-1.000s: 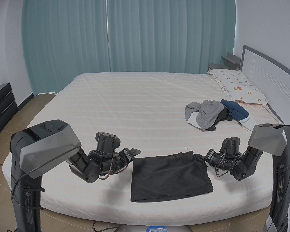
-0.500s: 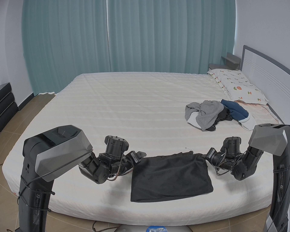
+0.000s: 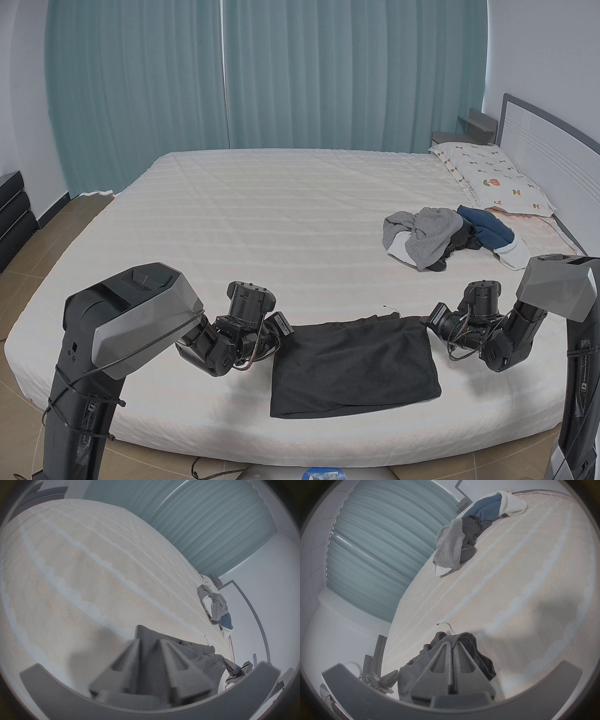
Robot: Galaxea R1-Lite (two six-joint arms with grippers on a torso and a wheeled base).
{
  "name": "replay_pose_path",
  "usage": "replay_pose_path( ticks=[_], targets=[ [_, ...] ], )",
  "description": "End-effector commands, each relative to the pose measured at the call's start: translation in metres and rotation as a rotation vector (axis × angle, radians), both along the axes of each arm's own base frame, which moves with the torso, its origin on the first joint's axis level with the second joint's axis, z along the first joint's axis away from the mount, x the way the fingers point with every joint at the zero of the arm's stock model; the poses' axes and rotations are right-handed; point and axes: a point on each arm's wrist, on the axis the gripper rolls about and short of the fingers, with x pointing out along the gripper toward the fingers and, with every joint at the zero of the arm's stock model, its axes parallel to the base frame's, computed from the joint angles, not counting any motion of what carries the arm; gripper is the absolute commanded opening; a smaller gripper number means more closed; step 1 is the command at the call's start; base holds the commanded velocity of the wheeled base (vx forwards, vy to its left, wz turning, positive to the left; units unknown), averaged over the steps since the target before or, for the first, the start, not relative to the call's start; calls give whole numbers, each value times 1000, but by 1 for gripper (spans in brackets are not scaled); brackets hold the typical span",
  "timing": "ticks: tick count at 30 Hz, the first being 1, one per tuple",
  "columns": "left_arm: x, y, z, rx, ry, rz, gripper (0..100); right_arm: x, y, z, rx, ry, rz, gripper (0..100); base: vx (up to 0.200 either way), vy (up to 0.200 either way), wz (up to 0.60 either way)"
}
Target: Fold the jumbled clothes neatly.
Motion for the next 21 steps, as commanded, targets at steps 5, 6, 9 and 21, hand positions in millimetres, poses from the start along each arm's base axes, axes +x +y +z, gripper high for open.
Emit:
replay_pose_path(
  ticks=[5,6,9,21],
  targets=[
    [1,0,-2,7,-10,20,0,0,-1,1,1,-3,-1,0,0,0,0],
    [2,0,-2,17,-15,40,0,0,-1,1,1,-3,-1,0,0,0,0],
    [1,0,-3,36,-25,69,0,0,-1,2,1,-6,-2,0,0,0,0],
    [1,0,-5,57,-33,98,0,6,-6,-2,3,-39,-16,0,0,0,0]
  ],
)
